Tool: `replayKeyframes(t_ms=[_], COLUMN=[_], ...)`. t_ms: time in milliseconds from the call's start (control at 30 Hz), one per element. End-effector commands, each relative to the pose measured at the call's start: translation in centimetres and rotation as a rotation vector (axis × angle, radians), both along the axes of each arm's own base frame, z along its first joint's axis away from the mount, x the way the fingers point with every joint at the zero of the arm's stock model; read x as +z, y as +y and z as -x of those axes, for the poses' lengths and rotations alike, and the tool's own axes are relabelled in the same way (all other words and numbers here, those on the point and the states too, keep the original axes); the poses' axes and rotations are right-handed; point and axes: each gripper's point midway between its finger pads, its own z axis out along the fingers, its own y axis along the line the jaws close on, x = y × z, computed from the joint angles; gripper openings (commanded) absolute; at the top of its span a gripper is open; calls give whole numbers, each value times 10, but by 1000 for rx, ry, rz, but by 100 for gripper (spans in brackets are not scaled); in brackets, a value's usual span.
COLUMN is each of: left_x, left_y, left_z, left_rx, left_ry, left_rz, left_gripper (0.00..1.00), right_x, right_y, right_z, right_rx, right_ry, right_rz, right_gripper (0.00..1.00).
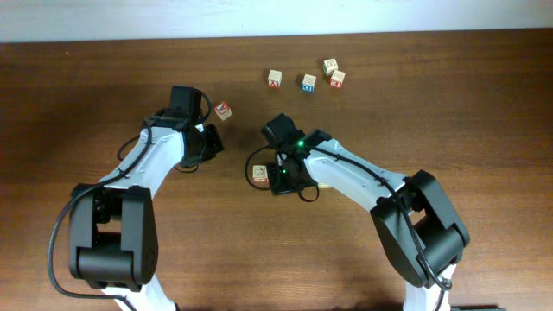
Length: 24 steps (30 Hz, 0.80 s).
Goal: Rotate 5 blocks
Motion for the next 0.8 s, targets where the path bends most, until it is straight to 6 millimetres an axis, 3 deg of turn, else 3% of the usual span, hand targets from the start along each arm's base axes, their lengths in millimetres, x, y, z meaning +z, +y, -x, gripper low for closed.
replayKeyframes(t_ms=[0,33,100,167,267,433,633,767], left_x=[-1,-1,-1,-1,-1,-1,-1,-1], left_y=[-2,-2,-2,-2,-1,0,0,0], left_z=[3,3,3,3,2,2,2,2], left_rx=[4,5,4,4,5,7,8,7], left_ry=[8,8,8,8,6,6,5,5], left_rz=[16,16,16,16,11,6,5,5], left_gripper=[0,0,0,0,0,0,0,0], right_x=[69,95,114,93,48,9,-1,-9], right_y=[5,-8,-38,-96,-122,-126,-121,-96], right_z=[-13,-19,-29,-37,-34,-24,-13,-2], right_rx=[24,-8,-81,-208,-234,-209,-225,-197], right_ry=[-113,-161,-185,-103,15,117,169,194], right_rz=[-67,-73,-69,35,108,159,146,121], right_gripper=[4,4,4,4,4,4,4,4])
